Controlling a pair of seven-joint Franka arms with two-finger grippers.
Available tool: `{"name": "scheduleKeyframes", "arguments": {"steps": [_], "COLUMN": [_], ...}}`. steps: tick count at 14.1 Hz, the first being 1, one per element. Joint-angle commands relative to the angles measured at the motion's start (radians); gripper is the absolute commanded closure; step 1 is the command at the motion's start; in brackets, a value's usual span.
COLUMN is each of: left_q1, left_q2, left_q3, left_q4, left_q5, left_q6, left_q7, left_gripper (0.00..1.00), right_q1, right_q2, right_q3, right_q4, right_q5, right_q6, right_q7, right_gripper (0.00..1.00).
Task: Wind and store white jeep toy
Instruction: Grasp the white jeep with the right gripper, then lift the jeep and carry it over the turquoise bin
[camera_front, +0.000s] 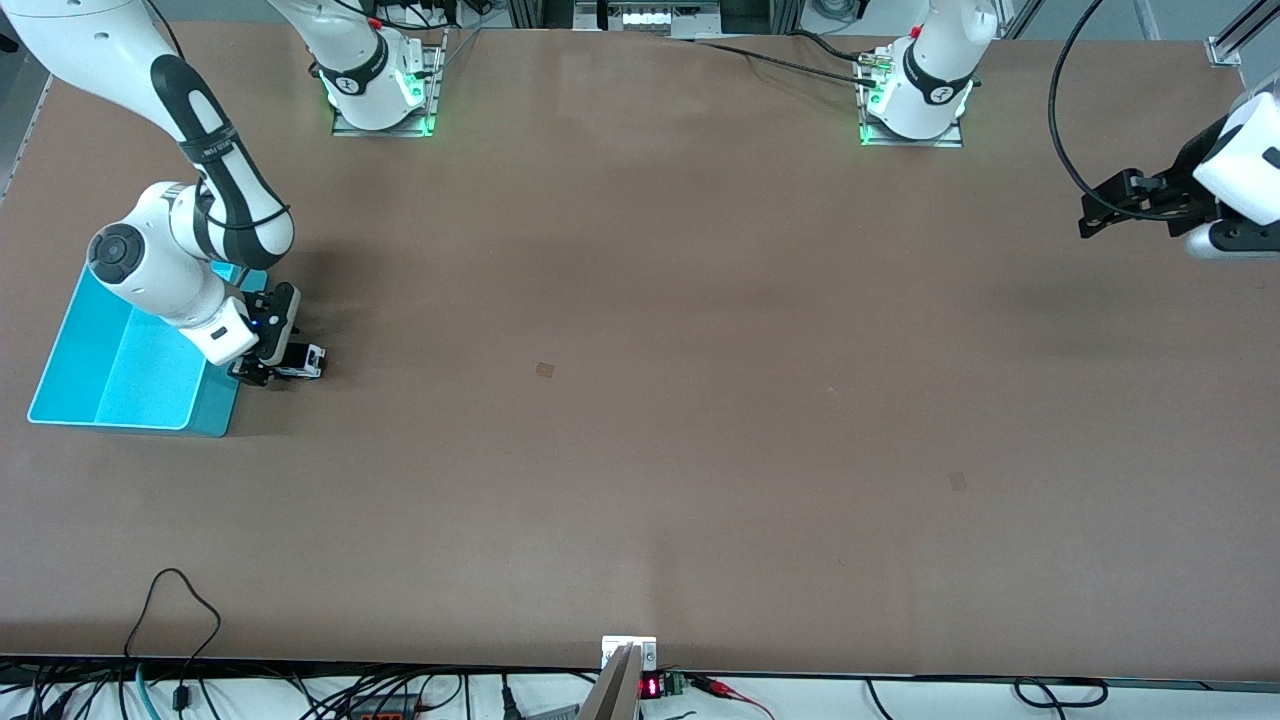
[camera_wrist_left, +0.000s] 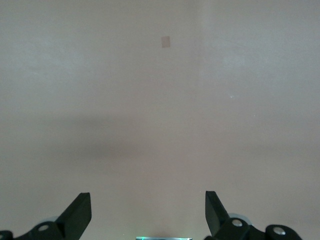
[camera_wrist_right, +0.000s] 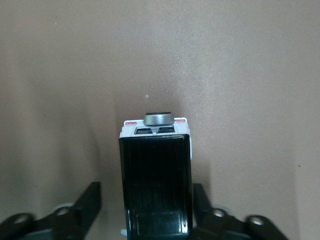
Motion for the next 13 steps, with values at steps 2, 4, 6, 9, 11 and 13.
{"name": "scheduleKeyframes", "arguments": {"steps": [2,4,6,9,11,13], "left_q1": [0.007,0.007,0.009,0.044,0.045,0.045], "left_q2": [-0.03,-0.03,-0.032,-0.039,-0.041,-0.046], "left_q3": [0.002,0.003,0.006,0.003,0.005,-0.004], "left_q4": [-0.014,-0.014,-0.014,-0.006,0.006,0.006], "left_q5": [-0.019,-0.017,-0.014,-0.015,-0.015,-0.006], "left_q6": [-0.006,-0.001,-0.007,-0.024,-0.041,-0.048], "left_q7": [-0.002,-0.002,-0.002,0.0,-0.002,-0.002], "left_gripper": [0.0,0.0,0.0,0.0,0.0,0.0], "right_q1": [-0.017,-0.014,-0.011,-0.011,-0.011,-0.023], "right_q2": [-0.003,-0.018,-0.03,-0.049,-0.064,-0.108], "right_q3": [0.019,0.026,0.041,0.069,0.074,0.065], "right_q4": [0.004,0.025,0.079,0.211,0.301,0.323], "right_q5": [-0.005,-0.003,0.004,0.059,0.086,0.087], "right_q6": [0.012,0.009,0.0,-0.137,-0.242,-0.329], "right_q7": [-0.018,-0.016,-0.01,-0.006,0.016,0.197], "right_gripper": [1.0,1.0,1.0,1.0,1.0,1.0]}}
